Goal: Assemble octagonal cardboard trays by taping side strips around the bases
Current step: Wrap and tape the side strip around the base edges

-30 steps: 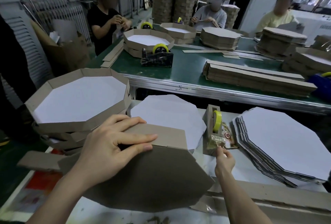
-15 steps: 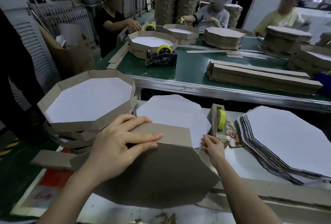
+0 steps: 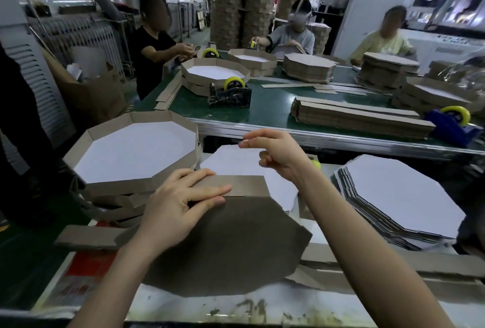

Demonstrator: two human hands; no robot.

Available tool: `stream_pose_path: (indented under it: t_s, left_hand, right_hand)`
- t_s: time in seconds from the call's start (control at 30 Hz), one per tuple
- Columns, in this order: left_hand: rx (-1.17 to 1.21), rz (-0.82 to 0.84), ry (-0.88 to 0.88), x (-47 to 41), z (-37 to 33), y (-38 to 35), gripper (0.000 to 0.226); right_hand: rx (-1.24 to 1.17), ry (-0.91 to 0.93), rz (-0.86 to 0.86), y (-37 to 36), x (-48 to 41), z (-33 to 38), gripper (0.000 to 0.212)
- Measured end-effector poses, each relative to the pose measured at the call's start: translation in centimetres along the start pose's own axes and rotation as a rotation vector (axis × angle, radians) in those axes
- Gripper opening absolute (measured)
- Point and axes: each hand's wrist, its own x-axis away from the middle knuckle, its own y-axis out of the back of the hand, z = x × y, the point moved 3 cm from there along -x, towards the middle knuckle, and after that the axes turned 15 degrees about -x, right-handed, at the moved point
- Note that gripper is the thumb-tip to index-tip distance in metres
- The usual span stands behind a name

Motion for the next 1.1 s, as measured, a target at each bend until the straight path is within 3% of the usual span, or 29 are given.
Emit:
stream_pose_path:
  t_s: [0.17,0.43,0.73,0.9,1.07,1.1]
  left_hand:
    - [-0.033,0.098,-0.087,0.3,0.4,0.3,0.031]
    - [0.121,0.124,-0.028,0.2,1.2,0.2,0.042]
    - [0.073,0.091,-0.134,0.5,0.7,0.6,0.046]
    - [-0.047,0.073,-0.205,0.5,0.4,0.6,0.034]
    - [-0.088,0.102,-0.183,0.4,0.5,0.4,0.039]
    - [-0.090,0.106,-0.177,0.4,0.5,0.4,0.040]
  right_hand:
    - [-0.249,-0.107,0.080,-3.2,4.7,1.2,0.025]
    - [-0.438,-0.271,0.117,-5.1,10.4,-1.6,0.033]
    - [-0.589,-0.269,0.069,-5.0,13.9,-4.1,0.034]
    - [-0.601,-0.280,0.076,-4.7,14.3,-4.9,0.036]
    - [-0.399,-0.281,0.085,-4.7,14.7,-5.5,0.023]
    - [-0.380,-0.292,0.074,-4.6,14.5,-5.7,0.030]
